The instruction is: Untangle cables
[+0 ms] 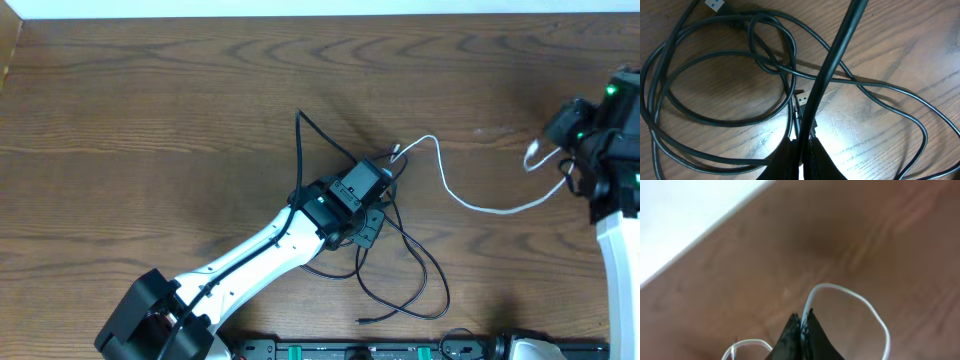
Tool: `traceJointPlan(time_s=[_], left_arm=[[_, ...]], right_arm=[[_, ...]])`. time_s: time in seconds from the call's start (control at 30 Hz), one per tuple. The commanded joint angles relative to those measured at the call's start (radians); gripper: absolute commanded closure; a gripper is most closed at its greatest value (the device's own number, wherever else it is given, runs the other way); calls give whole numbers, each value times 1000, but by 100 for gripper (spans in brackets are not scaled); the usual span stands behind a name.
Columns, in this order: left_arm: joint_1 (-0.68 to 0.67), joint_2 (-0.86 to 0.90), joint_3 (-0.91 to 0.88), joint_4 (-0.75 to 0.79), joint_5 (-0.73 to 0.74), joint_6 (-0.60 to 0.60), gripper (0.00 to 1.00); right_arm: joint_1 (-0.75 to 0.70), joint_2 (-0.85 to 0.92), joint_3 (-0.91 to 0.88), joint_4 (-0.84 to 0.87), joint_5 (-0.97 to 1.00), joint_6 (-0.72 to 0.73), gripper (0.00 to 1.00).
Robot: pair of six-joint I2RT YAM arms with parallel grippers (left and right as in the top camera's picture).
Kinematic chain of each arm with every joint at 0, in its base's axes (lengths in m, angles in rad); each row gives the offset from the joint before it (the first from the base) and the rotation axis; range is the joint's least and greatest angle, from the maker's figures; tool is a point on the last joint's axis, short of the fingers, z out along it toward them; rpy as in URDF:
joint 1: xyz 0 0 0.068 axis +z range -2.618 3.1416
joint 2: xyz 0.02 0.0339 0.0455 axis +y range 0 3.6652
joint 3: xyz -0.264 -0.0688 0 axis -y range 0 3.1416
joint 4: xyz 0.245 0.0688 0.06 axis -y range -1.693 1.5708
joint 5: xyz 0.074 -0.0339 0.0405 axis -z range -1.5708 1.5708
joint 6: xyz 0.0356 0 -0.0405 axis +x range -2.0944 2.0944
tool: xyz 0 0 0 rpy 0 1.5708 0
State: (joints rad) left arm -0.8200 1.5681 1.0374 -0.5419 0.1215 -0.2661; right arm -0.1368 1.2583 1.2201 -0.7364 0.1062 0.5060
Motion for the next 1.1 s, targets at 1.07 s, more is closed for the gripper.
traceJointPlan(time_s=[1.07], left_arm=[[5,10,0,3,0,-9,92]], right_arm=[[263,470,5,24,-457,246,67]])
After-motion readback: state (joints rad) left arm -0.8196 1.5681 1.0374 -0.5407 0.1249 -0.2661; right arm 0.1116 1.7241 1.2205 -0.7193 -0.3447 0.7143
